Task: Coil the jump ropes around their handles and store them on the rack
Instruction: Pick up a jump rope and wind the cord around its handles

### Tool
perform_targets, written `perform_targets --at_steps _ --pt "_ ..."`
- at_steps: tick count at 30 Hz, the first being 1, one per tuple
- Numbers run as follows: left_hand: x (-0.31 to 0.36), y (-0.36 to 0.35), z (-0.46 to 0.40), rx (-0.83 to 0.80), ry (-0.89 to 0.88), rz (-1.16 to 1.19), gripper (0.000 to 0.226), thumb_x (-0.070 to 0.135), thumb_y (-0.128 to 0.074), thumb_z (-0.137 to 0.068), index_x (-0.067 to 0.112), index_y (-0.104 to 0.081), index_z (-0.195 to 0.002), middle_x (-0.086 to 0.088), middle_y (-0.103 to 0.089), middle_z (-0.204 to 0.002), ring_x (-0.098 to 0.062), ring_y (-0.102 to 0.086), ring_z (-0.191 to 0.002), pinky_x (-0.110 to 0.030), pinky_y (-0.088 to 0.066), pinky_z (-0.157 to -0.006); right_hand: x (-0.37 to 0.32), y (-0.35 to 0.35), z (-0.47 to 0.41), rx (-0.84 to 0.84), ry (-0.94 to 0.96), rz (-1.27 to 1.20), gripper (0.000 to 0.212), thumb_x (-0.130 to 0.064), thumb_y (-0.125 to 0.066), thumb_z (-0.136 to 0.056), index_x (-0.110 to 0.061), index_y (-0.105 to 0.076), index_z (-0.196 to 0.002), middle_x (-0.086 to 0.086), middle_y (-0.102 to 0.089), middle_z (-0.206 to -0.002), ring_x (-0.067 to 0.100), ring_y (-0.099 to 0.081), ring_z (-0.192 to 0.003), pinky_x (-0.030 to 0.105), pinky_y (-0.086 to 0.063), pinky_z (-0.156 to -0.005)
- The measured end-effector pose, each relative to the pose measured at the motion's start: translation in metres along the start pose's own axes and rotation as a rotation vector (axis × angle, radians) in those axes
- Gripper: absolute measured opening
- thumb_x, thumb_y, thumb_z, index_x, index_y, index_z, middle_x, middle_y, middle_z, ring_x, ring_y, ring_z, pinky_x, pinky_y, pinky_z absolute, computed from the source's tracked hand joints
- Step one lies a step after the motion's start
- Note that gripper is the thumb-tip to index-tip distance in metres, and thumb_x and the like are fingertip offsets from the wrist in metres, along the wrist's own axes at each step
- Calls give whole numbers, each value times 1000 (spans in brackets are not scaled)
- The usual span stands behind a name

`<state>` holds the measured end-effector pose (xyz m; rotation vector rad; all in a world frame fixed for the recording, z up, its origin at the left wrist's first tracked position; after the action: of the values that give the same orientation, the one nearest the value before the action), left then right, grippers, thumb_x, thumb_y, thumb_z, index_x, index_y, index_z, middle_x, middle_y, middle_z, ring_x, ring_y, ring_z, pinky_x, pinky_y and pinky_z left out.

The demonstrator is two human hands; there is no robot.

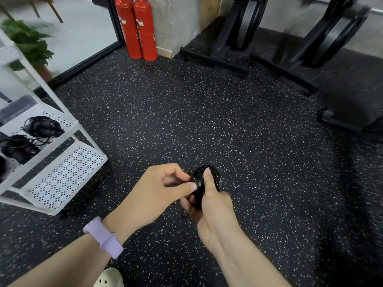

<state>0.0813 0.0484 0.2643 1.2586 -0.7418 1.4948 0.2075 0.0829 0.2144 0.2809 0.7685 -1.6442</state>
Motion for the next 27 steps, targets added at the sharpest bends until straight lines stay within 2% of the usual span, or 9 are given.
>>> perform_targets --at_steps 3,7,9,11,13,16,18,21,27 --pt "-3 0 1 8 15 -24 11 18 -82 -84 16 -71 -82 -8 -78 -79 -18 -72 -71 -36 -58 -79 1 -1 2 -6 10 29 41 -40 -66 -99 1 -63 -100 2 -72 -59 12 -66 -46 28 -58 -50" --pt "-4 2 0 45 14 -236 43 46 -77 -86 15 -49 -75 -3 -60 -58 -14 -61 -50 -38 -48 -57 11 -5 5 -36 51 173 51 -42 -72 -95 -3 -55 -122 15 -78 -95 19 -71 -59 29 -57 -54" --pt "3 4 -2 85 -17 -291 45 51 -72 -87 15 -48 -75 -1 -56 -58 -8 -53 -50 -39 -45 -54 11 -8 5 -60 46 163 54 -43 -71 -94 0 -59 -123 11 -78 -88 16 -71 -60 28 -58 -55" --pt "10 9 -4 147 -43 -230 46 48 -73 -88 11 -48 -75 3 -55 -55 -4 -49 -51 -27 -44 -51 4 -12 3 -84 47 145 55 -43 -73 -93 1 -60 -122 9 -73 -84 11 -65 -55 28 -58 -54" --pt "10 12 -6 179 -2 -117 47 46 -75 -88 8 -49 -75 10 -53 -57 -4 -48 -54 -19 -43 -57 -1 -16 2 -114 48 135 54 -42 -74 -93 -2 -56 -124 12 -71 -90 10 -61 -55 29 -58 -55" --pt "3 11 -8 125 90 24 38 39 -67 -95 8 -59 -75 1 -64 -68 -13 -58 -66 -47 -56 -83 2 -22 4 -171 30 140 55 -45 -71 -95 -4 -56 -127 15 -74 -94 14 -64 -59 30 -59 -55" --pt "5 13 -7 124 88 59 30 30 -62 -100 10 -63 -78 -4 -69 -75 -20 -66 -72 -54 -56 -91 5 -24 4 -203 3 126 59 -50 -67 -96 -2 -58 -129 20 -75 -99 17 -66 -63 30 -59 -55" --pt "10 16 -6 132 66 85 18 18 -62 -100 3 -66 -90 -12 -73 -89 -25 -71 -78 -50 -59 -93 3 -24 -1 -213 -30 77 54 -48 -65 -98 -1 -65 -125 22 -75 -96 20 -67 -66 32 -60 -57" --pt "13 30 -4 232 54 32 16 12 -65 -96 7 -64 -81 -21 -71 -88 -19 -66 -75 -43 -60 -84 0 -27 -2 -245 -16 81 47 -35 -72 -96 -4 -60 -129 20 -77 -106 22 -71 -74 32 -61 -65"
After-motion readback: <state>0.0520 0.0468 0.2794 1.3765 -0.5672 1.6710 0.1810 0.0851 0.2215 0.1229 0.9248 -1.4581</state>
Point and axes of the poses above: each hand's wrist, its own z-axis away from the middle knuckle, its own y-axis out of the back of the hand, x = y × z, the point moved 9 cm from there along -z, towards the middle knuckle
